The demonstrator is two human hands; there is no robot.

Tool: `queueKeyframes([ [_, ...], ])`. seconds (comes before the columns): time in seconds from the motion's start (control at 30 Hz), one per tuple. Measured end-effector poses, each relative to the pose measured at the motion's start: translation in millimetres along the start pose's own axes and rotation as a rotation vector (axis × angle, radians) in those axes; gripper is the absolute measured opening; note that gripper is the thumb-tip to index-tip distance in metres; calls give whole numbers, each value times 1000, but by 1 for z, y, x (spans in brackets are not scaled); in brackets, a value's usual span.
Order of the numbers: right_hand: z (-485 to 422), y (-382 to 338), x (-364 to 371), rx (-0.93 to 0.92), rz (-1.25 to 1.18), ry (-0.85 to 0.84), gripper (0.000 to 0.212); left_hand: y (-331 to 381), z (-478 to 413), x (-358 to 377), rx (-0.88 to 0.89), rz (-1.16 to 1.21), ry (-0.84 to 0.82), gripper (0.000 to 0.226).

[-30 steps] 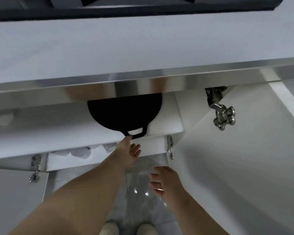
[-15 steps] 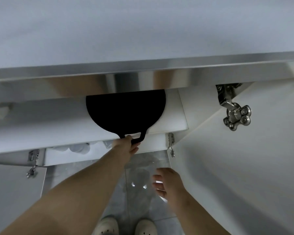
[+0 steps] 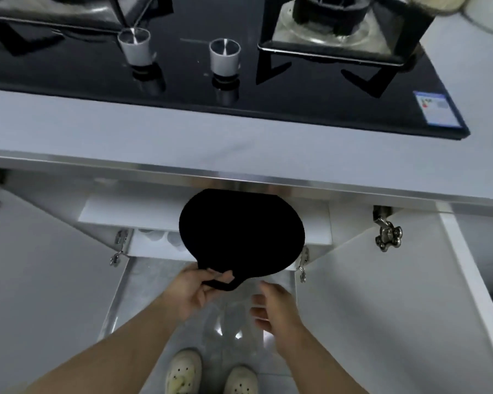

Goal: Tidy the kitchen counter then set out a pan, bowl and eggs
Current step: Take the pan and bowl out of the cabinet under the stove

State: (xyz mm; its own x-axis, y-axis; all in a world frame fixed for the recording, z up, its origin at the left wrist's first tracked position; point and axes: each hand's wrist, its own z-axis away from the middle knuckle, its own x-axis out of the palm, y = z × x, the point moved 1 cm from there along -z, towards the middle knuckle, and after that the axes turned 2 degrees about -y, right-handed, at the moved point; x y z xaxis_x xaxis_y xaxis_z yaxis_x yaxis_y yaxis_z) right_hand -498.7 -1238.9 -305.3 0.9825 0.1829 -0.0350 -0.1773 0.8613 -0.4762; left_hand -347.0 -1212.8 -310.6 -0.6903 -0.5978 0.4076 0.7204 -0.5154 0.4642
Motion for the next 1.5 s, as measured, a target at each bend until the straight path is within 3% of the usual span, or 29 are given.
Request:
queueKeyframes([
  [0.33,88,27,55,-97,-58,53,18,7,120,-48,-94,45,12,17],
  [0.7,220,110,138,-103,-265,31,16,24,270,-143,-57,-48,9,17],
  [0.97,286,120,170,-169,-253,-19,16,35,338,-168,26,-106,-16,18],
  [1.23,350,112,175,-505,-400,39,13,50,414,-161,144,-79,-140,21],
  [1.33,373,99,183,-598,-402,2,11,63,439,-156,241,-46,-161,22],
  [1.5,398,58,210,-685,-328,-91,24,101,456,-159,394,31,-170,22],
])
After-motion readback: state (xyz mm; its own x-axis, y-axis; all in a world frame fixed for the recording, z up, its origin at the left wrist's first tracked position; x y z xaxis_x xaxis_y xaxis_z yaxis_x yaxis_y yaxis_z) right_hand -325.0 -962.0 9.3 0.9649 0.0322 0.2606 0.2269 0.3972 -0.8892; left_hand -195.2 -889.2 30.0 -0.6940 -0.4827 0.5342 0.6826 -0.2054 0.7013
